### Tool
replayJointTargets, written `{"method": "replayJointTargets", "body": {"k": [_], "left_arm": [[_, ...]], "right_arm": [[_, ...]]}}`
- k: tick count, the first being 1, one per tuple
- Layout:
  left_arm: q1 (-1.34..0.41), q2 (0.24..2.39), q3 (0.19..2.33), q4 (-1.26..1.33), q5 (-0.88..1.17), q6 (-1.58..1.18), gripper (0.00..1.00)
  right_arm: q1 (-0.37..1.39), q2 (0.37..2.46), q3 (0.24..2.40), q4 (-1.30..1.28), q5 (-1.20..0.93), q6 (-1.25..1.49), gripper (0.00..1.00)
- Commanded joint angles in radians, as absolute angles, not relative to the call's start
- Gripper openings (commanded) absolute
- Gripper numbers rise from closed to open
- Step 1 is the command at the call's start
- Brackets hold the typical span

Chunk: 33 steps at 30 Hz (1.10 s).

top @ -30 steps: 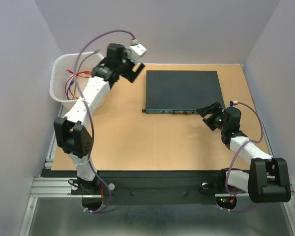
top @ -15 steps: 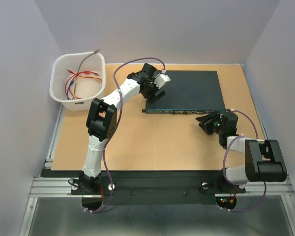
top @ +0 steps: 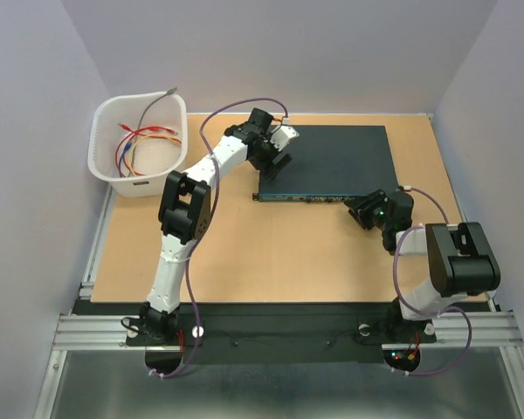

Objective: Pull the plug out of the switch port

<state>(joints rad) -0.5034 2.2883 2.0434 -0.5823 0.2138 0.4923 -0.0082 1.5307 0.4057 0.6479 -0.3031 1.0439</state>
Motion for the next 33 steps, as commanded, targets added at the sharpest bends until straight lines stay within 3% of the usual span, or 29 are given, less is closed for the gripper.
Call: {"method": "replayJointTargets", "body": {"k": [1, 7, 10, 14, 17, 20, 24, 30, 33], "left_arm": [[-0.502, 2.304, 2.103, -0.568, 0.224, 0.472, 0.98], [-0.502, 2.324, 2.126, -0.583, 0.250, 0.476, 0.98], [-0.500, 2.339, 2.135, -0.591, 0.244, 0.474, 0.98], [-0.503, 2.371, 2.171, -0.604, 0.245, 0.472, 0.98], [-0.514, 2.397, 2.210, -0.627, 0.242, 0.488, 0.98], [-0.518, 2.413, 2.244, -0.663, 0.267, 0.503, 0.98], [-0.518, 2.430, 2.296, -0.713, 0.268, 0.528, 0.98], [-0.517, 2.454, 2.322, -0.729, 0.242, 0.554, 0.98], [-0.514, 2.473, 2.348, -0.749, 0.248, 0.566, 0.98]], "right_arm": [[0.070, 1.591, 0.477, 0.753, -0.220, 1.085, 0.44], [0.086, 1.500, 0.502, 0.678, -0.152, 0.821, 0.44], [0.086, 1.441, 0.593, 0.317, -0.075, 0.735, 0.44], [0.086, 1.390, 0.557, 0.362, -0.109, 0.764, 0.44], [0.089, 1.378, 0.607, 0.393, -0.185, 0.622, 0.50], [0.089, 1.379, 0.708, 0.223, -0.248, 0.335, 0.51], [0.090, 1.365, 0.750, 0.164, -0.351, 0.174, 0.66], [0.113, 1.368, 0.750, 0.199, -0.406, -0.021, 0.68], [0.133, 1.359, 0.767, 0.175, -0.456, -0.164, 0.73]]}}
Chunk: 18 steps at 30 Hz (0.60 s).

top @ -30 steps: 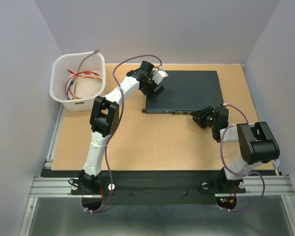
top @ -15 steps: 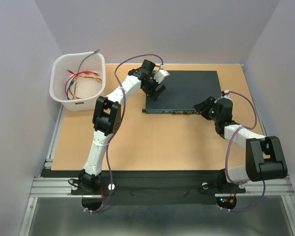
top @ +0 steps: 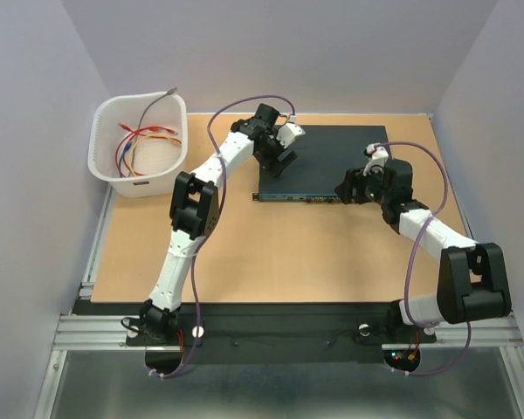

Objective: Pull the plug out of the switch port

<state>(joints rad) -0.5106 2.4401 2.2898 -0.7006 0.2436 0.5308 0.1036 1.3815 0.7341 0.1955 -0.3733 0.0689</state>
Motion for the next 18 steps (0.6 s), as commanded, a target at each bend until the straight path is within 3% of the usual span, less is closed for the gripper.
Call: {"method": "replayJointTargets", "body": {"k": [1, 3, 7, 18], "left_arm": [[-0.512, 2.477, 2.362, -0.767, 0.256, 0.571, 0.98], [-0.506, 2.497, 2.410, -0.791, 0.287, 0.583, 0.98], [-0.499, 2.523, 2.462, -0.836, 0.278, 0.615, 0.98], [-0.477, 2.594, 2.568, -0.876, 0.287, 0.614, 0.98]], "right_arm": [[0.141, 1.365, 0.778, 0.158, -0.454, -0.193, 0.75], [0.162, 1.367, 0.795, 0.126, -0.474, -0.337, 0.74], [0.215, 1.292, 0.695, -0.043, -0.529, -1.032, 0.70], [0.238, 1.368, 0.643, 0.061, -0.511, -1.192, 0.63]]}}
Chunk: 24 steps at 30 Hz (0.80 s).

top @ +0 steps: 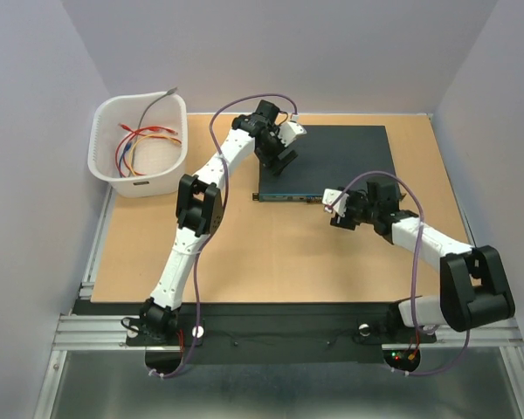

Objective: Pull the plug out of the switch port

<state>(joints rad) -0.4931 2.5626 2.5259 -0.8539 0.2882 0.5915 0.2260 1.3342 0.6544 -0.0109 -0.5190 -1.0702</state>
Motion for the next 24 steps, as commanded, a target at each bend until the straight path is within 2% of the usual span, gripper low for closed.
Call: {"method": "replayJointTargets", "body": {"k": [1, 10, 24], "left_arm": [[-0.477, 2.597, 2.565, -0.874, 0.288, 0.614, 0.98], [-0.474, 2.597, 2.551, -0.867, 0.299, 0.606, 0.98], [-0.474, 2.602, 2.553, -0.865, 0.313, 0.601, 0.98]], "right_arm": [[0.239, 1.394, 0.647, 0.093, -0.517, -1.199, 0.63], [0.239, 1.528, 0.690, 0.225, -0.549, -1.187, 0.57], [0.239, 1.585, 0.712, 0.278, -0.511, -1.161, 0.58]]}}
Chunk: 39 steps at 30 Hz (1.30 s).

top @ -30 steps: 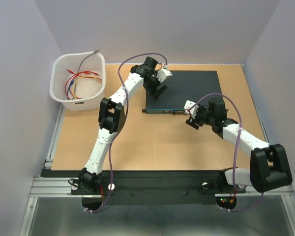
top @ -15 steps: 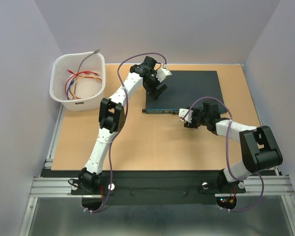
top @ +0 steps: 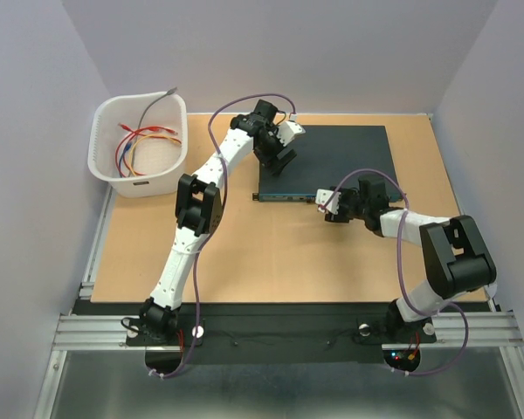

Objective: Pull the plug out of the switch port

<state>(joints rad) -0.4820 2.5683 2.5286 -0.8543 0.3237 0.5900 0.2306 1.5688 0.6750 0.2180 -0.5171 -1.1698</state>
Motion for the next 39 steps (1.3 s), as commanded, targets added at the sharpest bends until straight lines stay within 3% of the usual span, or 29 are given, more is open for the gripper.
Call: {"method": "replayJointTargets", "body": {"k": [1, 18, 39], "left_arm": [[-0.474, 2.603, 2.554, -0.864, 0.311, 0.603, 0.98], [-0.474, 2.605, 2.562, -0.865, 0.311, 0.601, 0.98], [-0.474, 2.605, 2.566, -0.867, 0.308, 0.604, 0.98]], "right_arm": [[0.239, 1.588, 0.712, 0.278, -0.509, -1.161, 0.58], [0.239, 1.514, 0.653, 0.267, -0.531, -1.137, 0.56], [0.239, 1.563, 0.670, 0.258, -0.502, -1.117, 0.54]]}}
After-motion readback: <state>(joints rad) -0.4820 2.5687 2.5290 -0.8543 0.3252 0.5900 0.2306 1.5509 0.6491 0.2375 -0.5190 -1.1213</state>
